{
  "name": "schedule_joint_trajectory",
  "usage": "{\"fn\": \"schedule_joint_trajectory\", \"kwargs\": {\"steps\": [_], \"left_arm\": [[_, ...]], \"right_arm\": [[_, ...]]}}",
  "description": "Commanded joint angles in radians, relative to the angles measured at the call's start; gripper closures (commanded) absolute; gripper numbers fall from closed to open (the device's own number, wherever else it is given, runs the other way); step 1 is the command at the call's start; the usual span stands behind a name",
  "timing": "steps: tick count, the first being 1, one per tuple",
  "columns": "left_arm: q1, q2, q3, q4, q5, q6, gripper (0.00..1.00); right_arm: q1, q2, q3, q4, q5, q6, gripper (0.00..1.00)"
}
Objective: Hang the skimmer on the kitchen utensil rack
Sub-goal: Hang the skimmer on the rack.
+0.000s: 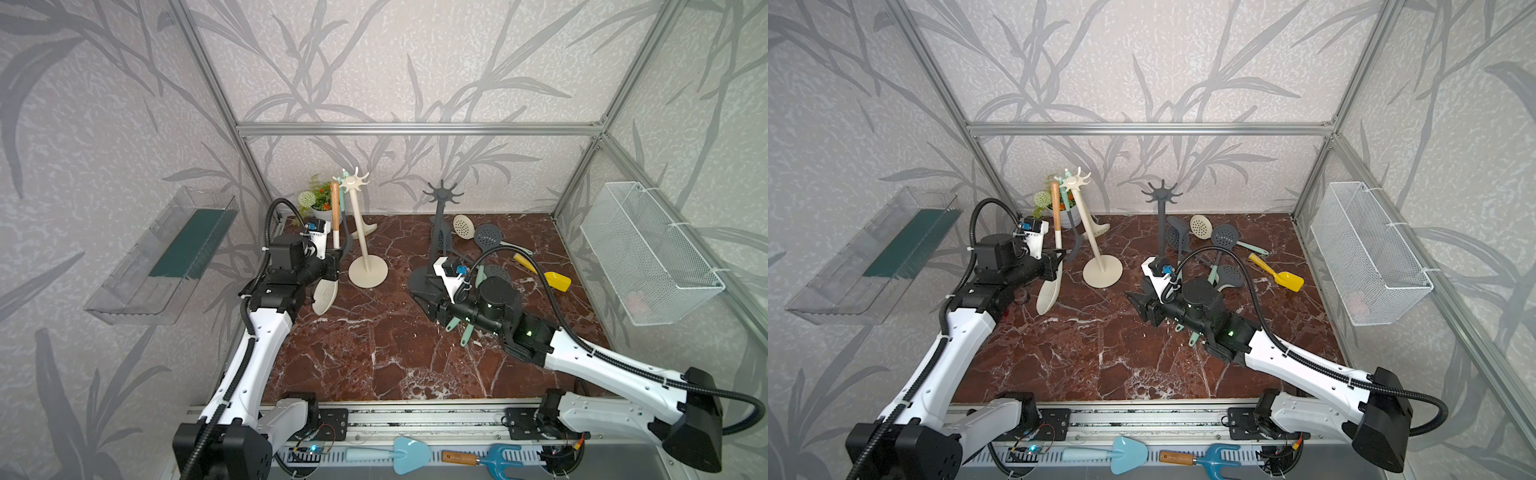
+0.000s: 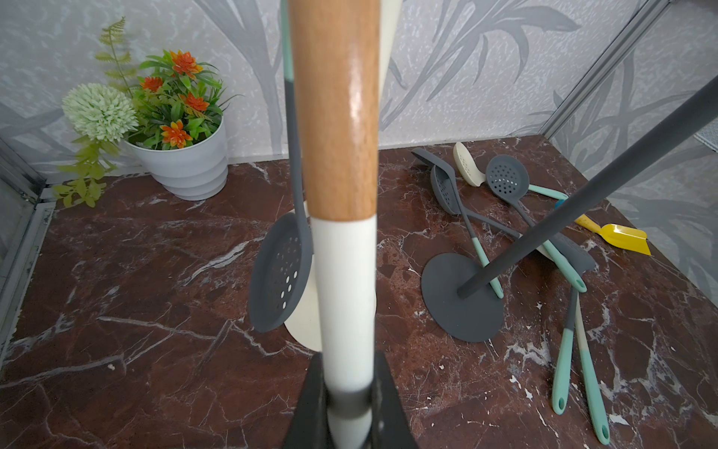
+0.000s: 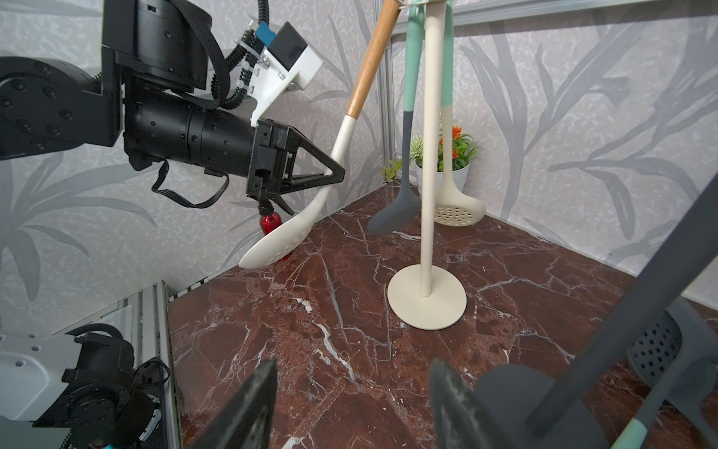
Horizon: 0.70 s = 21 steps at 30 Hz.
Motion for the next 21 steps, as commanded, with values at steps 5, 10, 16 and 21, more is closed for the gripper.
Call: {"fn": "schedule_joint_trajectory", "kwargs": {"steps": [5,10,16,21], "left_arm": [[0.002,0.017,0.056,-0.016,-0.002,0.040,1.00],[0.002,0.037,0.076,-0.038,-0.020,0.052,1.00],[0.001,0.054,0.075,-0.054,-0.036,0.066,1.00],[-0.004,0.081,0.073,-0.057,-0.052,0.078,1.00]], "right_arm": [[0.002,-0.005,0.019,0.024,-0.007,-0.001,0.37],[0.002,-0.008,0.015,0.023,-0.007,-0.002,0.37],[0.002,-0.013,0.012,0.021,-0.007,-0.003,0.37],[0.002,-0.017,0.009,0.023,-0.007,-0.004,0.37]]}}
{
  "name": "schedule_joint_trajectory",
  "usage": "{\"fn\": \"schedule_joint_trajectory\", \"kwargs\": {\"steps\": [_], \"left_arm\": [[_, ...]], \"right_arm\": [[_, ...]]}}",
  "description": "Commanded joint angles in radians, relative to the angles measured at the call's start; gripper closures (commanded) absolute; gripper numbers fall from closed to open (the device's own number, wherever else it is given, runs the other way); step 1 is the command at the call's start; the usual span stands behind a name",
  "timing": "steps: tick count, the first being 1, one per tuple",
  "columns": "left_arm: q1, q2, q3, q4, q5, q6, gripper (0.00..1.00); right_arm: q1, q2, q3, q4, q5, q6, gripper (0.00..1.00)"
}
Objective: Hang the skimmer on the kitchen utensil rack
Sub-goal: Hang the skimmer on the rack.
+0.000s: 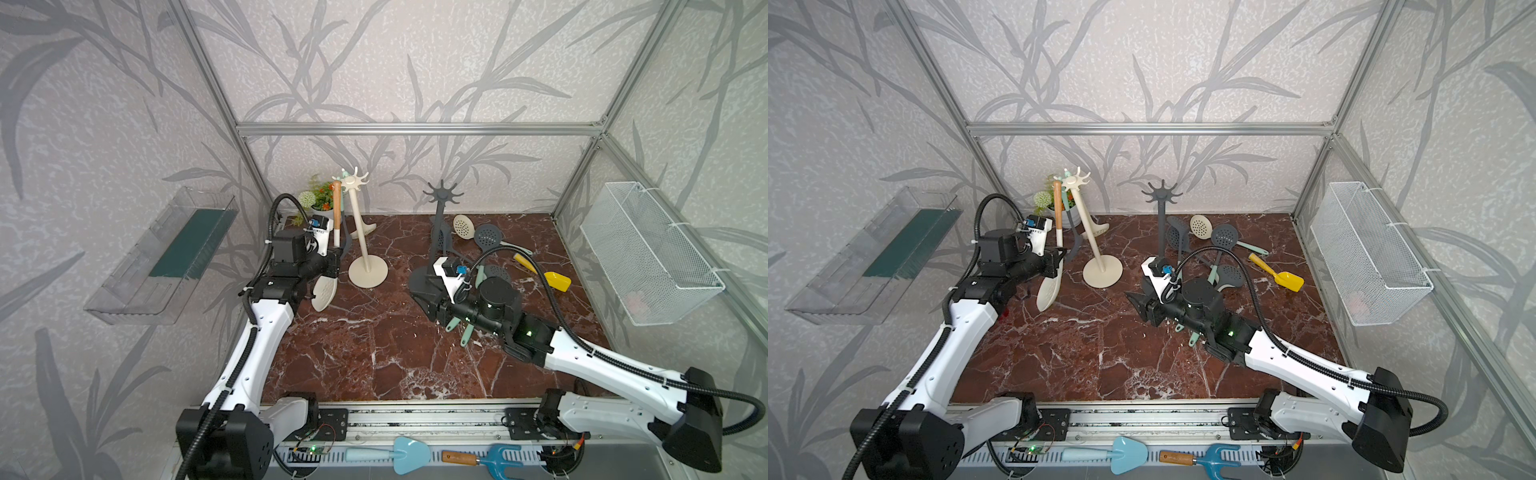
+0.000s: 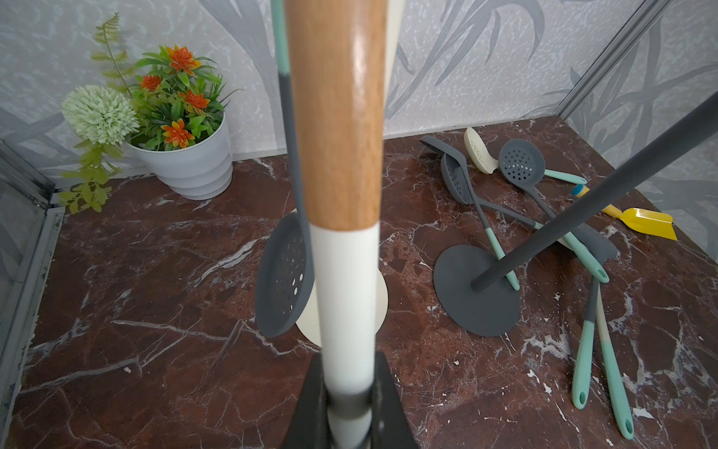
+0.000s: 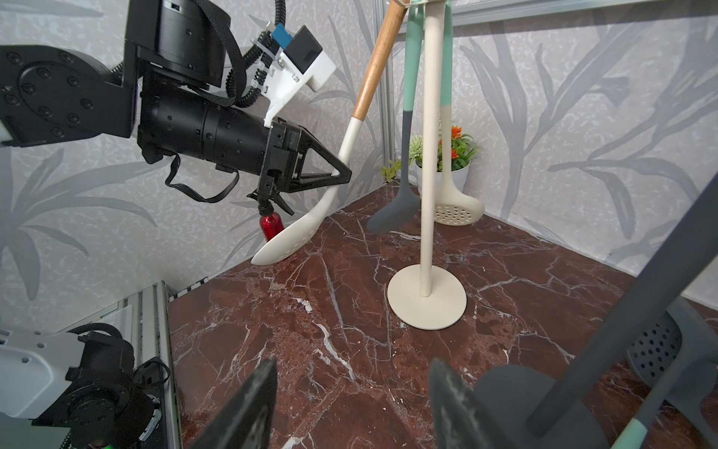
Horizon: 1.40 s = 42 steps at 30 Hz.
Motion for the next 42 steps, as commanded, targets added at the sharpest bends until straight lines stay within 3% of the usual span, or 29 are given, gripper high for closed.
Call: {"fn": "schedule_joint_trajectory", "kwargs": {"steps": [1,17,31,42], "left_arm": [[-0.003,0.026,0.030,-0.028,-0.026,0.027,1.00],[-0.028,0.117,0.082,-0.103,-0.073,0.073,1.00],[-0.062,0.189,0.173,-0.197,-0.161,0.114,0.78],[-0.072,0.175,0.182,-0.197,-0.170,0.065,0.50]], "right_arm": [[0.002,-0.018,0.007,0.024,-0.007,-0.004,0.37],[0.001,-0.045,-0.016,0.024,-0.002,-0.021,0.37],[-0.007,-0.055,-0.012,0.012,-0.010,-0.026,0.37],[-0.007,-0.065,-0.008,-0.036,0.021,-0.002,0.36]]}}
